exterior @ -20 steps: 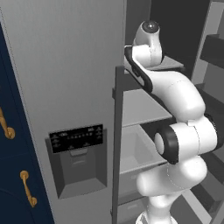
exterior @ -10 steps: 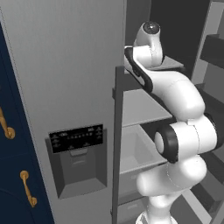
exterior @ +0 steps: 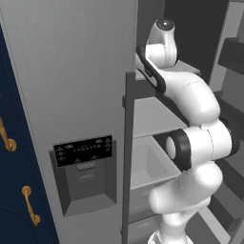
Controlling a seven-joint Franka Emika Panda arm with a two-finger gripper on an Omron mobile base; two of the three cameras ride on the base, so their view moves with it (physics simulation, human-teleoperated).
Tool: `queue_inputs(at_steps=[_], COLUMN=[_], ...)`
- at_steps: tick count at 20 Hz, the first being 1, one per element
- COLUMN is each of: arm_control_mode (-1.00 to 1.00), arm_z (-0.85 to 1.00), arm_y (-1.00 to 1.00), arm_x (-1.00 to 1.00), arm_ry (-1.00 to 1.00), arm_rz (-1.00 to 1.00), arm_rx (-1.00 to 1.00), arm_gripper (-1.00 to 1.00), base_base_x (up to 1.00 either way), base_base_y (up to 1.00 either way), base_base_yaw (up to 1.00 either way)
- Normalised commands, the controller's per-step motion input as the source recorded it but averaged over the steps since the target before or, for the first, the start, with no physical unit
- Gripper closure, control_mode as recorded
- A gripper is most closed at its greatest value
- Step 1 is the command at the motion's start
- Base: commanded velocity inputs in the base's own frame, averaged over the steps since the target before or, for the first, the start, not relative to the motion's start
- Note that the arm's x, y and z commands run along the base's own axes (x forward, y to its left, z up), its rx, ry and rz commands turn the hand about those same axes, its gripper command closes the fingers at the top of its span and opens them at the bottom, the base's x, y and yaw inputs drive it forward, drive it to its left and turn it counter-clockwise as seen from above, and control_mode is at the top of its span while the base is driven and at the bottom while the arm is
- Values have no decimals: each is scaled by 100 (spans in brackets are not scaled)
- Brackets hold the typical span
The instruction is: Take the strawberry from the fridge and place it on top of the pancake, located on the dining counter.
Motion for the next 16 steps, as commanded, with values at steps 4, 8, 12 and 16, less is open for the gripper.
queue_inputs(at_steps=[4, 8, 12, 16], arm_control_mode=[-100, -100, -100, -100], arm_z=[-33, -16, -2, 0], arm_y=[0, 1, 4, 0], arm_x=[-3, -7, -10, -10], arm_ry=[9, 0, -3, -27], arm_rz=[-4, -2, 0, 8], arm_rx=[5, 0, 0, -7], arm_gripper=[100, 100, 100, 100], base_base_x=[0, 0, 0, 0], base_base_y=[0, 0, 0, 0], base_base_yaw=[0, 0, 0, 0])
